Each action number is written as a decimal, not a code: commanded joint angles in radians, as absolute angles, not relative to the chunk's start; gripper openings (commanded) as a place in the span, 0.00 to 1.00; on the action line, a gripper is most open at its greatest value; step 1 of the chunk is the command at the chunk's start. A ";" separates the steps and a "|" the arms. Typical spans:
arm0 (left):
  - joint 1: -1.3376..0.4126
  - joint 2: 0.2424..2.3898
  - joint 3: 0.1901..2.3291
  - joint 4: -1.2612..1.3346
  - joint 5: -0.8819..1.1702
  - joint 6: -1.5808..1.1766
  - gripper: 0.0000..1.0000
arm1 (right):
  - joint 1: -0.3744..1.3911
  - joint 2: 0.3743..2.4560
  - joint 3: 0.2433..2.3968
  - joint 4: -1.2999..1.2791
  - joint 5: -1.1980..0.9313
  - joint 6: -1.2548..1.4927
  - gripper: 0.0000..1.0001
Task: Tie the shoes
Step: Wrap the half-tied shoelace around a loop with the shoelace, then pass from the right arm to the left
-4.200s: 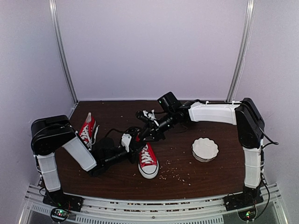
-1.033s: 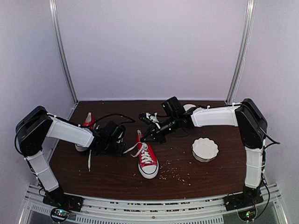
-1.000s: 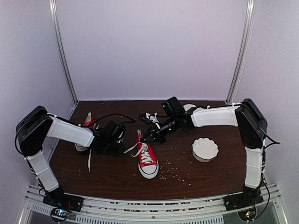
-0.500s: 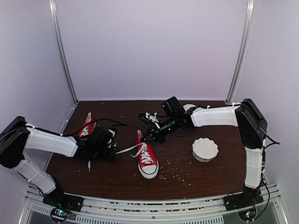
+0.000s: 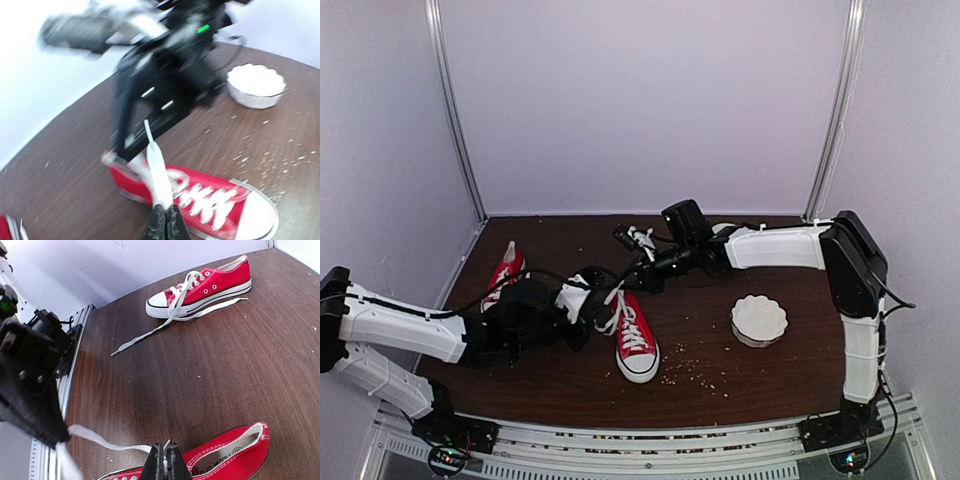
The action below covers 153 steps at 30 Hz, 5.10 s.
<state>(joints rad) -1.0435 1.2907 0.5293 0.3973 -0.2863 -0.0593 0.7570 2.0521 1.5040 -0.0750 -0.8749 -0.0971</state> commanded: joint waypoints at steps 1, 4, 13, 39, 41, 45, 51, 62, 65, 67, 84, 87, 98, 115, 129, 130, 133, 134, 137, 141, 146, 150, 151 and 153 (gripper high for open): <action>-1.094 1.384 0.638 0.582 -0.174 0.084 0.00 | 0.761 2.072 1.529 -0.035 -0.846 -0.042 0.00; -1.106 1.448 0.705 0.616 -0.150 0.119 0.00 | 0.761 2.067 1.522 -0.043 -0.844 -0.047 0.00; -1.158 1.620 0.910 0.618 -0.040 0.273 0.00 | 0.756 2.077 1.525 -0.059 -0.880 -0.074 0.00; -1.101 1.910 1.063 0.554 -0.117 0.253 0.00 | 0.753 2.087 1.528 -0.110 -0.908 -0.146 0.00; -1.102 1.913 1.077 0.522 -0.071 0.260 0.06 | 0.754 2.085 1.528 -0.111 -0.908 -0.149 0.00; -1.102 1.932 1.129 0.416 -0.003 0.281 0.24 | 0.753 2.082 1.526 -0.116 -0.908 -0.155 0.00; -1.103 1.888 1.127 0.371 0.106 0.281 0.53 | 0.753 2.080 1.531 -0.130 -0.907 -0.167 0.00; -1.068 1.575 0.842 0.513 0.131 0.133 0.48 | 0.757 2.086 1.530 -0.104 -0.902 -0.146 0.00; -0.993 1.474 0.693 0.631 0.063 -0.001 0.42 | 0.761 2.083 1.523 -0.096 -0.892 -0.139 0.00; -0.936 1.460 0.604 0.723 0.034 -0.117 0.42 | 0.765 2.074 1.512 -0.081 -0.886 -0.132 0.00; -0.798 1.855 0.515 1.249 0.282 -0.421 0.58 | 0.790 2.017 1.460 -0.064 -0.840 -0.129 0.00; -0.798 1.853 0.501 1.265 0.295 -0.408 0.59 | 0.790 2.009 1.454 -0.063 -0.837 -0.131 0.00; -0.768 1.829 0.535 1.145 0.264 -0.382 0.48 | 0.795 2.000 1.462 -0.078 -0.835 -0.141 0.00; -0.767 1.888 0.594 1.076 0.353 -0.359 0.41 | 0.808 1.990 1.471 -0.089 -0.828 -0.144 0.00; -0.768 1.898 0.576 1.112 0.397 -0.324 0.00 | 0.810 1.969 1.475 -0.110 -0.808 -0.148 0.34; -0.769 1.898 0.575 1.113 0.394 -0.319 0.00 | 0.809 1.963 1.472 -0.115 -0.806 -0.149 0.39; -0.769 1.900 0.575 1.117 0.387 -0.307 0.00 | 0.793 1.928 1.453 -0.117 -0.798 -0.141 0.49; -0.769 1.901 0.576 1.117 0.384 -0.303 0.00 | 0.788 1.914 1.442 -0.113 -0.797 -0.137 0.50; -0.768 1.901 0.575 1.115 0.377 -0.293 0.00 | 0.763 1.871 1.393 -0.086 -0.797 -0.102 0.53; -0.767 1.901 0.566 1.131 0.374 -0.286 0.00 | 0.719 1.836 1.295 0.010 -0.800 -0.013 0.53; -0.767 1.901 0.565 1.137 0.379 -0.281 0.00 | 0.669 1.916 1.253 0.095 -0.847 0.102 0.34; -0.767 1.897 0.564 1.133 0.383 -0.273 0.00 | 0.684 1.979 1.302 0.053 -0.852 0.071 0.20; -0.767 1.895 0.564 1.132 0.385 -0.271 0.00 | 0.689 1.987 1.317 0.036 -0.862 0.055 0.19; -0.767 1.891 0.563 1.131 0.384 -0.267 0.00 | 0.694 2.002 1.333 0.015 -0.878 0.038 0.19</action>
